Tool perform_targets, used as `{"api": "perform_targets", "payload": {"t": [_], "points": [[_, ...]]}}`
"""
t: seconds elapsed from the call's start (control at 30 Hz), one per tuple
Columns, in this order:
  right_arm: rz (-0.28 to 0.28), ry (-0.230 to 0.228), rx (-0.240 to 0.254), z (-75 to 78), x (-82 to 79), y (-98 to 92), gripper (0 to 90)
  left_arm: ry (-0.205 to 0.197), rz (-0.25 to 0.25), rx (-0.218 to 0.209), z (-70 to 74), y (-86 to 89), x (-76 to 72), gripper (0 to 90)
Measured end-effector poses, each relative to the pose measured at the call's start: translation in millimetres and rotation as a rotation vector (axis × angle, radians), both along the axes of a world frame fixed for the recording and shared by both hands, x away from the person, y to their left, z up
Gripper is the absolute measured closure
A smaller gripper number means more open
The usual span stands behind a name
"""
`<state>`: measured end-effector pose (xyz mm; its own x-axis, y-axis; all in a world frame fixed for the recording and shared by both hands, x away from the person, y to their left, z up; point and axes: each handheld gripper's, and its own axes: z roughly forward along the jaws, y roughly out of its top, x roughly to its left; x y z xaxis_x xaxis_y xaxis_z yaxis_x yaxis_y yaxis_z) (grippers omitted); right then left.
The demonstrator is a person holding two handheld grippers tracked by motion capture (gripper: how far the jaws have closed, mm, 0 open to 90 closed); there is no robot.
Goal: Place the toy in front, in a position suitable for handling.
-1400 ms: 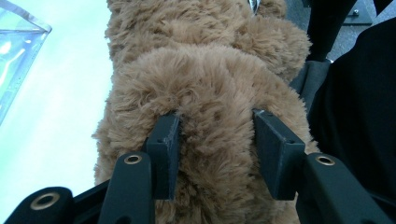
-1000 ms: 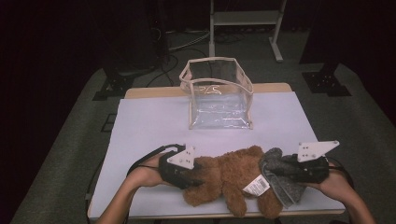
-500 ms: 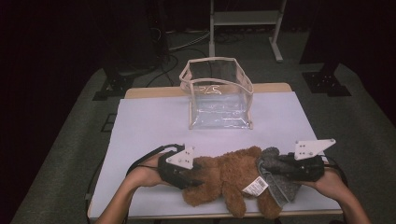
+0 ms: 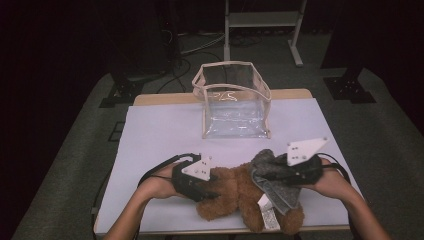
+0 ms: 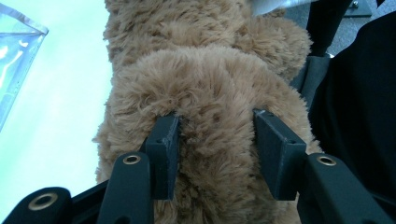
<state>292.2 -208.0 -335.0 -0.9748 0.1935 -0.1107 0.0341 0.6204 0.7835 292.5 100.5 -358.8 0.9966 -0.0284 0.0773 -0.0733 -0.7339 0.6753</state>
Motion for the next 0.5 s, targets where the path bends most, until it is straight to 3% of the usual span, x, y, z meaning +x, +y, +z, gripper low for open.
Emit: {"api": "perform_targets", "payload": {"t": [0.1, 0.2, 0.37, 0.43, 0.5], "points": [[0.029, -0.001, -0.036, -0.7, 9.3, 20.6, 72.1, -0.010, -0.007, 0.005, 0.4, -3.5, 0.6, 52.7], [0.034, 0.019, -0.067, -5.7, 16.7, 28.9, 72.1, -0.018, -0.007, 0.005, 0.2, -6.6, 2.5, 52.7], [0.001, 0.074, -0.075, -14.0, 21.7, 15.3, 72.5, -0.016, -0.018, -0.003, 0.6, -17.0, 6.2, 52.8], [-0.010, 0.076, -0.091, -16.8, 20.9, 10.0, 72.8, -0.019, -0.023, -0.002, 1.2, -20.2, 6.0, 52.7], [-0.023, 0.096, -0.089, -20.4, 18.6, 4.2, 73.3, -0.038, -0.041, 0.012, 4.0, -28.1, 4.9, 52.7]]}}
